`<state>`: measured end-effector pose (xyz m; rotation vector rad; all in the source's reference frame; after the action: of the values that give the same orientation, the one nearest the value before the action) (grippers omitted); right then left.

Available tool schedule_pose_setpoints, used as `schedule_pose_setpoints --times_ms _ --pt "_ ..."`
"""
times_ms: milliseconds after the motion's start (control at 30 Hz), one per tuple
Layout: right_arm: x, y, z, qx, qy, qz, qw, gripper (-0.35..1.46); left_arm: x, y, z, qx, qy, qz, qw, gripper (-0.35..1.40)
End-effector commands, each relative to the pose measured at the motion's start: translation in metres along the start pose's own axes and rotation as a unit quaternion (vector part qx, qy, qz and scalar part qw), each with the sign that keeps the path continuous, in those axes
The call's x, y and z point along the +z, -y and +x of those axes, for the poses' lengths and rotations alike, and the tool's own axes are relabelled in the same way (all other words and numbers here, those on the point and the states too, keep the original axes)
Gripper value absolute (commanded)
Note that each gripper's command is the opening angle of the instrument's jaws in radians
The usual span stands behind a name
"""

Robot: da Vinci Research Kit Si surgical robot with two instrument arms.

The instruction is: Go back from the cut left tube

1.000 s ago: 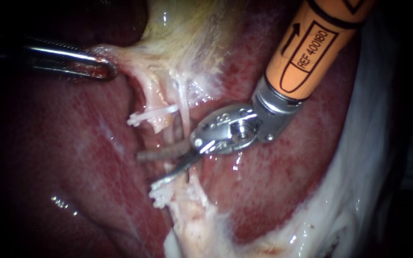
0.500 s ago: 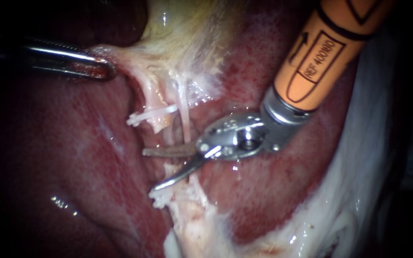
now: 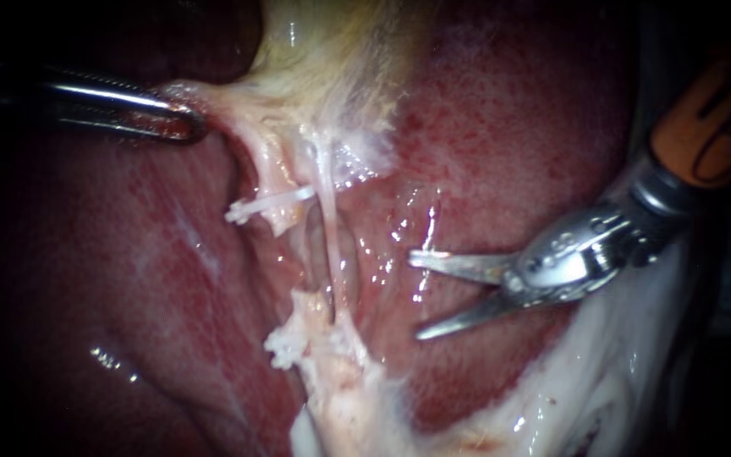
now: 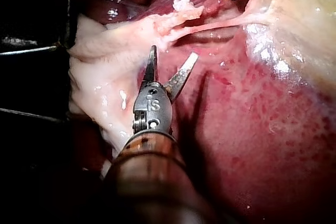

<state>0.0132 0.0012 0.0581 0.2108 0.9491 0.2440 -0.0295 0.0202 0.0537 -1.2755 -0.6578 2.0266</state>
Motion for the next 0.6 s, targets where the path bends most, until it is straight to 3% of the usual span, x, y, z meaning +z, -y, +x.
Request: schedule_pose_setpoints --times_ms 33,233,433,600 --pt "-0.0005 -0.0004 0.0 0.0 0.008 -0.007 0.9999 1.45 0.0 0.0 0.0 0.0 0.0 0.0 1.0 -0.35" --pt "-0.0025 -0.002 0.0006 0.001 0.027 -0.013 0.9995 1.45 0.0 0.0 0.0 0.0 0.0 0.0 1.0 -0.35" --pt "-0.0026 -0.0021 0.0005 0.004 0.023 0.01 0.9997 1.45 0.0009 -0.0001 -0.0007 0.002 -0.001 0.004 1.0 -0.35" --pt "-0.0027 -0.0021 0.0005 0.004 0.023 0.011 0.9997 1.45 0.0026 -0.0001 -0.0021 0.006 -0.002 0.001 1.0 -0.35"
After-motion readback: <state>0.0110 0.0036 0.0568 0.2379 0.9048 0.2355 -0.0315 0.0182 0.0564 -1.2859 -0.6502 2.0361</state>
